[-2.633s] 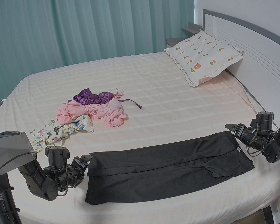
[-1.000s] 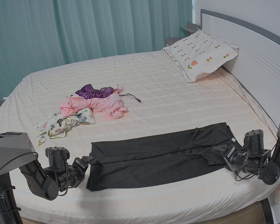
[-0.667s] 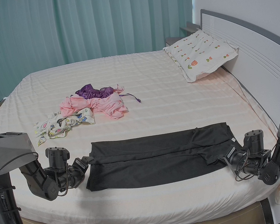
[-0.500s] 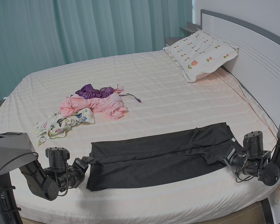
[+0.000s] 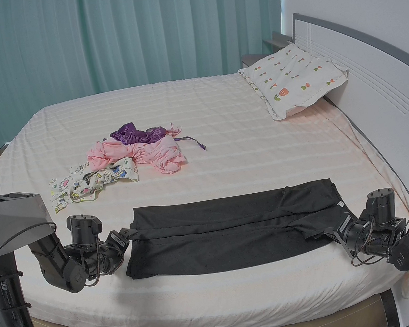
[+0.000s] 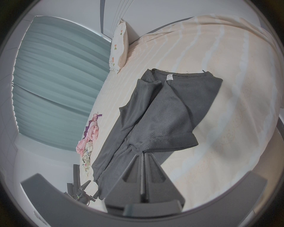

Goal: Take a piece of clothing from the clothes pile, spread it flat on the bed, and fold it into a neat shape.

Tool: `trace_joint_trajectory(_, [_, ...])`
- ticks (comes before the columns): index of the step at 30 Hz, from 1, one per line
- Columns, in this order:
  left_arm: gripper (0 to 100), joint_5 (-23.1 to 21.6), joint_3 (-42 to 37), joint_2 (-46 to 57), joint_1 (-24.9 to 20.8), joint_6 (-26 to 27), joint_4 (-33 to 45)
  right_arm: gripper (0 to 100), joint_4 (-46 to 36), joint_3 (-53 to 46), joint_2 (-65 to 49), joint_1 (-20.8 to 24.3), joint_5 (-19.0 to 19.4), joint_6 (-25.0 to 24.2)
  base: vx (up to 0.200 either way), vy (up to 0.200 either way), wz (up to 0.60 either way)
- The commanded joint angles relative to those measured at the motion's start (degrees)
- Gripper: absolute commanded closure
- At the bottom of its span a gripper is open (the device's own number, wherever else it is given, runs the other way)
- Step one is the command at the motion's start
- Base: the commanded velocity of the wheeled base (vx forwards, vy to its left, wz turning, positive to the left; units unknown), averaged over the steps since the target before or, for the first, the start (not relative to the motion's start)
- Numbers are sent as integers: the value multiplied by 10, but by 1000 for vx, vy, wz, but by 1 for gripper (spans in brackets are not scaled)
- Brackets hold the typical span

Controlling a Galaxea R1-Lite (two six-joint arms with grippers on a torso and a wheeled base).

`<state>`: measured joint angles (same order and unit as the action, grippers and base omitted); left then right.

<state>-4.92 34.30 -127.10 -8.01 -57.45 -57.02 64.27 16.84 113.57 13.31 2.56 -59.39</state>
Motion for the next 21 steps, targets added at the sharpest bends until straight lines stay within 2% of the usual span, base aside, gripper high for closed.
trace_joint_trajectory(1, [0,0,1,-4,-1,0,0,100,-16,-3,-30,-4,4,5,0,0,0])
trace_joint_trajectory(7, [0,0,1,-4,0,2,0,100,-46,-11,-20,-4,22,51,0,0,0])
trace_joint_trajectory(11, [0,0,1,-4,0,2,0,100,-45,-12,-5,-3,24,55,0,0,0])
trace_joint_trajectory(12, [0,0,1,-4,0,2,0,0,-45,-12,-4,-2,24,55,0,0,0])
trace_joint_trajectory(16, [0,0,1,-7,-1,2,0,0,-38,-22,-4,0,23,70,0,0,0])
trace_joint_trajectory(21, [0,0,1,-8,0,2,0,0,-35,-12,-6,-36,23,78,0,0,0])
